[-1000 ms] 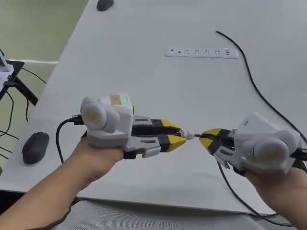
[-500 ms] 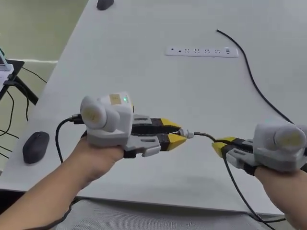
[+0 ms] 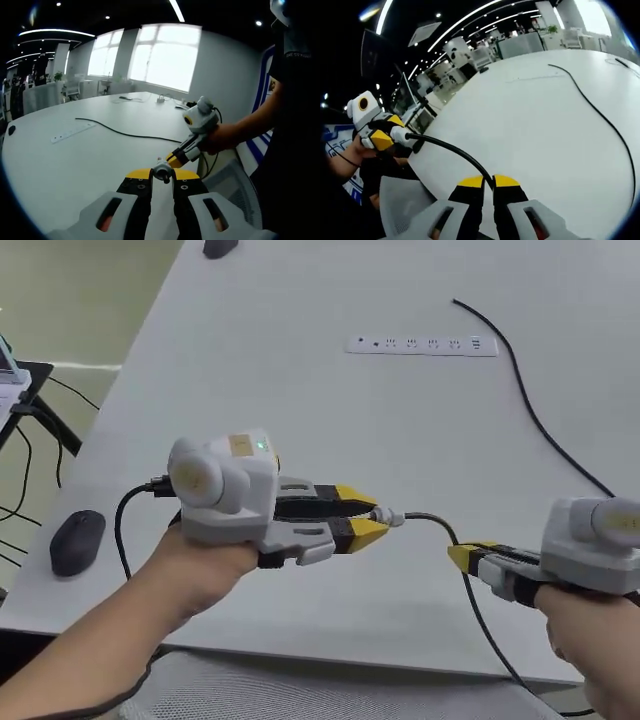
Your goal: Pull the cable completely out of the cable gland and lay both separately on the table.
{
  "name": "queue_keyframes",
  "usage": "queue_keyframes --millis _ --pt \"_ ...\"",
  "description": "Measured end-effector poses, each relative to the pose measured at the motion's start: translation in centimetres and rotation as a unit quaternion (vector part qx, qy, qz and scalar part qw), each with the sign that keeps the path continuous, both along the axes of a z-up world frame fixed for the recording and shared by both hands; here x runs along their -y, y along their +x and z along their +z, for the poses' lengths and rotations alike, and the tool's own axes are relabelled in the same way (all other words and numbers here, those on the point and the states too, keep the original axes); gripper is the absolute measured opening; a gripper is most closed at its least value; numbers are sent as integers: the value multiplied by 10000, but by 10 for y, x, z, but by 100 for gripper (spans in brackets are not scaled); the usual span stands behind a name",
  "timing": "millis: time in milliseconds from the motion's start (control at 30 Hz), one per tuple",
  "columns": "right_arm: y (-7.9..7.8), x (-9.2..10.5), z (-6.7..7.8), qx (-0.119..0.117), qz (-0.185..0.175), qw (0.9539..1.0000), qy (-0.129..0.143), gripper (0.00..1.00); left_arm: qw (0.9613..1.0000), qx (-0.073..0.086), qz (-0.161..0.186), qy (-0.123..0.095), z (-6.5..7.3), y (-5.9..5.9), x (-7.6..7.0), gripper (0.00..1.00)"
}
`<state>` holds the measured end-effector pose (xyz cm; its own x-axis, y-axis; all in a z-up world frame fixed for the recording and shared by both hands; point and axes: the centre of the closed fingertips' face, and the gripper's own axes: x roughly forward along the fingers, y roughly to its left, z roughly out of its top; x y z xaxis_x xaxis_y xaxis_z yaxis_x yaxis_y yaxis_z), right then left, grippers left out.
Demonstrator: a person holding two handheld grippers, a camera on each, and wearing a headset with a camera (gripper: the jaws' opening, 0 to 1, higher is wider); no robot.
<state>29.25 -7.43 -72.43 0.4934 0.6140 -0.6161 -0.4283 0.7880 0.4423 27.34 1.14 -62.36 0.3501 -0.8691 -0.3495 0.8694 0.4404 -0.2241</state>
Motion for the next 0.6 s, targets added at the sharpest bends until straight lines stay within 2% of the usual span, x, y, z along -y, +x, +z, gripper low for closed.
queue_keyframes --millis 67,133,233,333,400,600 --pt "-1 0 2 122 67 9999 -82 1 10000 0 1 11 0 0 -1 15" --pt "-1 0 2 146 116 9997 -132 1 10000 8 2 8 0 -1 -1 15" --pt "-4 -3 5 438 438 9972 -420 2 10000 17 34 -20 2 -1 -2 15" --pt "-4 -3 4 564 569 9952 -557 2 10000 -2 52 -13 2 0 -4 15" --pt "-5 -4 5 705 751 9922 -696 2 9999 -64 82 -56 3 0 -5 15" --pt "-6 -6 8 1070 1194 9809 -1098 2 9999 -99 104 -77 7 1 -6 15"
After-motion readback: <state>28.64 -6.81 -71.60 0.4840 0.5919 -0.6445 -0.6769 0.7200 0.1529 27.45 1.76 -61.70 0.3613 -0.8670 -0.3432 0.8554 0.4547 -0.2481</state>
